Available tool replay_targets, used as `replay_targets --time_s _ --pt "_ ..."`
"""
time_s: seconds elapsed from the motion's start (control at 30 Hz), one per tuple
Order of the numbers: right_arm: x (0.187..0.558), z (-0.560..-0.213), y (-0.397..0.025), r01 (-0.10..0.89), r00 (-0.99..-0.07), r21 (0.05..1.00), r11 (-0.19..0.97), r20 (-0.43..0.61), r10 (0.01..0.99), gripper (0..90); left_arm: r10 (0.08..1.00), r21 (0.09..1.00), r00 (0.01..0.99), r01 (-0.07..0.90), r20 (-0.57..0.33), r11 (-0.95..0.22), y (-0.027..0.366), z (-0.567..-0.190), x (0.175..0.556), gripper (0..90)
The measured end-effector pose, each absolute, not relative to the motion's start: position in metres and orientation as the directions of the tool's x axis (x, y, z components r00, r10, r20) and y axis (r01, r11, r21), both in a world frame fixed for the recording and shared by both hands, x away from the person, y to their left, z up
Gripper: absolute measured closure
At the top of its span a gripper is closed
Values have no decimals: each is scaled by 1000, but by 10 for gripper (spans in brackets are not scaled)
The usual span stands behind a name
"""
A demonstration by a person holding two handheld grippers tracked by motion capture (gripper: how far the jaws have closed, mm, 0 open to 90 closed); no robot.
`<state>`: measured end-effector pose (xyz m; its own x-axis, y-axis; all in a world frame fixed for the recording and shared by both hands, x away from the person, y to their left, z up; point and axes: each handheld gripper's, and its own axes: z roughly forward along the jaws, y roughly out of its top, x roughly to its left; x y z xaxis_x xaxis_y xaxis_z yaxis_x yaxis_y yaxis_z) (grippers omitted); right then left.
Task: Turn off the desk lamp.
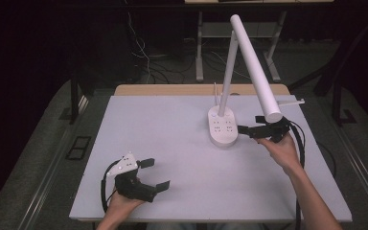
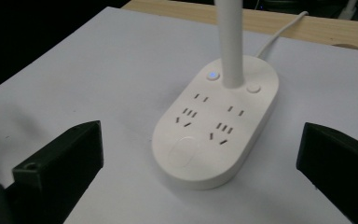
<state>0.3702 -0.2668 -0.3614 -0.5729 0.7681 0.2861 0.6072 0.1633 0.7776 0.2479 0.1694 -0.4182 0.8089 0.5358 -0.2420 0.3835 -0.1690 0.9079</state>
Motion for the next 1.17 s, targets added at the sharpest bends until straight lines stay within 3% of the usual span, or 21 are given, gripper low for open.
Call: replay_targets --time_s 0.3,0.63,1.17 --pt "325 -365 -273 576 -610 802 158 293 736 5 538 907 808 384 -241 -170 171 -418 247 0" --pt "289 -379 -288 580 -588 810 87 342 733 6 541 905 805 390 -245 -171 170 -418 247 0" --pt "240 -407 -296 573 -559 812 108 291 777 6 537 904 807 390 -245 -175 169 -418 247 0"
